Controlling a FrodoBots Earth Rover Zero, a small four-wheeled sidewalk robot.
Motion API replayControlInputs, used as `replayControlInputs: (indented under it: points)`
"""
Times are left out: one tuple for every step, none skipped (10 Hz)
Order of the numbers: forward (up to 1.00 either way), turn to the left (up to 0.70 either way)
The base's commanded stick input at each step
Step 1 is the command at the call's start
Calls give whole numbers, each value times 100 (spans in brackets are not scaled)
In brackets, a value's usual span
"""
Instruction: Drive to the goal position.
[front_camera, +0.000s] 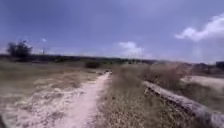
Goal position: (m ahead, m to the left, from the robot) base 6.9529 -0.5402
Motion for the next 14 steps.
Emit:
replayControlInputs:
  points:
    - [70, 0]
    - [70, 0]
    - [70, 0]
    - [70, 0]
    - [70, 0]
    - [70, 0]
    - [70, 0]
    - [70, 0]
    - [70, 0]
    - [70, 0]
    - [70, 0]
    - [70, 0]
    - [70, 0]
    - [70, 0]
